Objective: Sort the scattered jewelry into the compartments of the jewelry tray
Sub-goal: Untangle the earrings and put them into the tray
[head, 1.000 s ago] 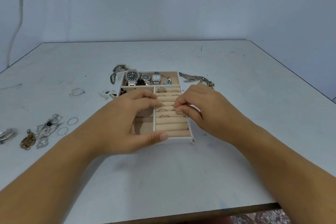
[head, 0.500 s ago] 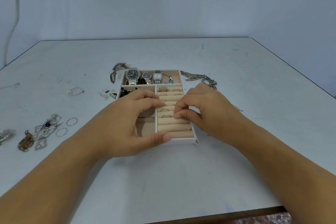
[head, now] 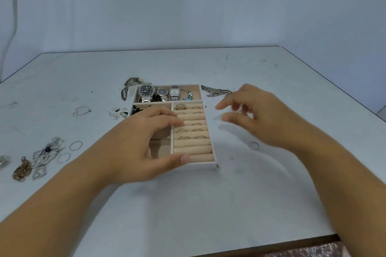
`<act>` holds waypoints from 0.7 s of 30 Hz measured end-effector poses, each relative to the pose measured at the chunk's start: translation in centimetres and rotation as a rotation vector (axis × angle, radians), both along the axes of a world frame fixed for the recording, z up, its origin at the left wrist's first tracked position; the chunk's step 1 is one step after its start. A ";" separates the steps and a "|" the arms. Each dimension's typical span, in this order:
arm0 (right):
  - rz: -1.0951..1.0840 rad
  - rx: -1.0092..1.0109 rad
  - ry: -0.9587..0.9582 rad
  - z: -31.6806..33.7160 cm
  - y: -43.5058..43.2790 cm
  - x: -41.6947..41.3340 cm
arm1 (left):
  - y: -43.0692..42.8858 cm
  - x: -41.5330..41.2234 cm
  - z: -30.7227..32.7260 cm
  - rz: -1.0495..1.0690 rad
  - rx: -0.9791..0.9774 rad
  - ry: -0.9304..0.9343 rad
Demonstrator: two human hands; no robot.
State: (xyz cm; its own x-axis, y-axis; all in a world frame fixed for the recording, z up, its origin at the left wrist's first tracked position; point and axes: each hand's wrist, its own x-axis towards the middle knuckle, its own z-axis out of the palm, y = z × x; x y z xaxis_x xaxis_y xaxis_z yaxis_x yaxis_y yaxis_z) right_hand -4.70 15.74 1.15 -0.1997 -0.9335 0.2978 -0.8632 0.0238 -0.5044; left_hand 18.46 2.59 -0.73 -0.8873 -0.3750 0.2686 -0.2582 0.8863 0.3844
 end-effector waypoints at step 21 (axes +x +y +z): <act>-0.142 0.181 0.085 -2.4 4.2 -6.5 | 2.1 -16.7 0.5 -0.022 -0.110 -0.205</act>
State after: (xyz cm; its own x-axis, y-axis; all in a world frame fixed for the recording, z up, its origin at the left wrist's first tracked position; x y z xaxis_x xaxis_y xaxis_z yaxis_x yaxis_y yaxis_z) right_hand -11.19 19.90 -1.27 -0.3140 -0.9376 0.1494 -0.8839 0.2313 -0.4065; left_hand 1.74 4.66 -0.23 -0.9351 -0.3336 0.1198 -0.3015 0.9263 0.2262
